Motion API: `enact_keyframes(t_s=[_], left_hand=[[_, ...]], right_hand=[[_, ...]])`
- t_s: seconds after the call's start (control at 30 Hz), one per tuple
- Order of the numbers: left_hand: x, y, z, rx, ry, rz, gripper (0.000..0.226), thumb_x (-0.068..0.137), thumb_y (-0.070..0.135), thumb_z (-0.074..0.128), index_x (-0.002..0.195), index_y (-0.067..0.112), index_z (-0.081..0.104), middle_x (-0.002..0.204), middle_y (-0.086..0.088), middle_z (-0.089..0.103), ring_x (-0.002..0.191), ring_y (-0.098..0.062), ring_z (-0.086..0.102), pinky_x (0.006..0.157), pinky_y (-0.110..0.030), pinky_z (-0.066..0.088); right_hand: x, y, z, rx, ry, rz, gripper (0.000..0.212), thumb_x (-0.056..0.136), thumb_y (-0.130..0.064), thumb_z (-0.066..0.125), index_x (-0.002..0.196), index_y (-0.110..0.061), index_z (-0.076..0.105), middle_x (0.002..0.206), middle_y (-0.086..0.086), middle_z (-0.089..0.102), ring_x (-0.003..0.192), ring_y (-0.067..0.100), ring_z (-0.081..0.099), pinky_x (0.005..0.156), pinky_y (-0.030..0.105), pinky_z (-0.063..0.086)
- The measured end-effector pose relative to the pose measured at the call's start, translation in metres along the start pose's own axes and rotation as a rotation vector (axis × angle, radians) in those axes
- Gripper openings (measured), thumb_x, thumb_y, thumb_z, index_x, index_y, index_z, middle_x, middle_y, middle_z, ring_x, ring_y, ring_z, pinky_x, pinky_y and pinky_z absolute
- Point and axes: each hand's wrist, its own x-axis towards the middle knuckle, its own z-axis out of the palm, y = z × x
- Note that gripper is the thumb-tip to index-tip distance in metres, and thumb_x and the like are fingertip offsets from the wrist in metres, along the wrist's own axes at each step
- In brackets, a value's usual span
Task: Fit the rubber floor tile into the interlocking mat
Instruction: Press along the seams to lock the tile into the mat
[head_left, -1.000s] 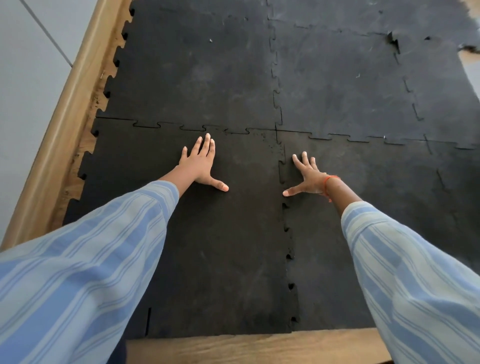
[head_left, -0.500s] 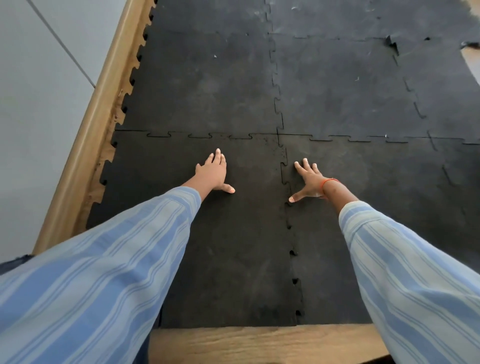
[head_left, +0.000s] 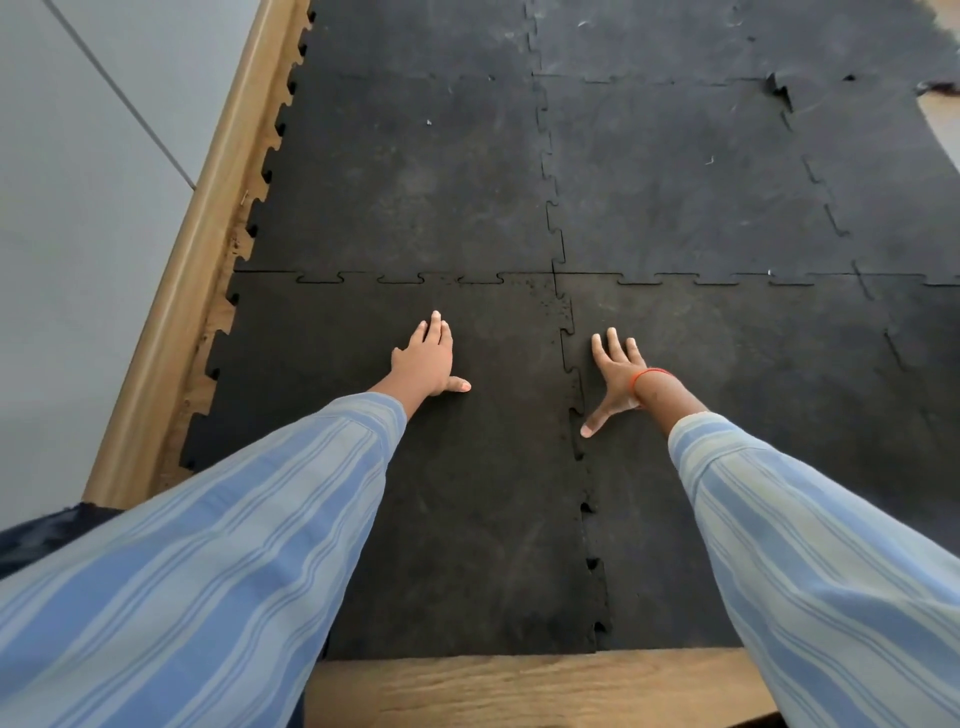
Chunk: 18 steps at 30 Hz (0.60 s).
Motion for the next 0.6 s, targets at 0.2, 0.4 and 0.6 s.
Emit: enact_keyframes(t_s=[0.2, 0.4, 0.6], left_hand=[[0.000, -0.001, 0.003, -0.026, 0.002, -0.017, 0.103, 0.090, 0.051, 0.059, 0.155, 0.010, -0.011, 0.162, -0.002, -0.021, 0.151, -0.024, -0.007, 0.117, -0.057, 0.018], [0.000, 0.005, 0.002, -0.005, 0.003, -0.032, 0.102, 0.090, 0.048, 0.061, 0.155, 0.007, -0.006, 0.163, -0.005, -0.017, 0.151, -0.028, -0.004, 0.117, -0.055, 0.021], [-0.002, 0.003, 0.004, -0.017, 0.002, -0.028, 0.100, 0.091, 0.048, 0.059, 0.155, 0.009, -0.007, 0.163, -0.004, -0.017, 0.151, -0.027, -0.005, 0.115, -0.055, 0.023]], right_hand=[[-0.017, -0.006, 0.009, 0.007, 0.009, 0.019, 0.154, 0.048, -0.045, 0.091, 0.147, -0.023, -0.025, 0.155, -0.004, -0.035, 0.144, 0.028, -0.027, 0.113, 0.066, 0.013], [-0.028, -0.001, 0.013, 0.005, 0.048, -0.005, 0.147, 0.052, -0.051, 0.087, 0.149, -0.026, -0.019, 0.156, -0.008, -0.031, 0.146, 0.024, -0.024, 0.108, 0.072, 0.015], [-0.044, 0.006, 0.024, 0.010, -0.046, -0.037, 0.149, 0.050, -0.061, 0.083, 0.148, -0.025, -0.024, 0.153, -0.005, -0.037, 0.143, 0.024, -0.032, 0.109, 0.071, 0.006]])
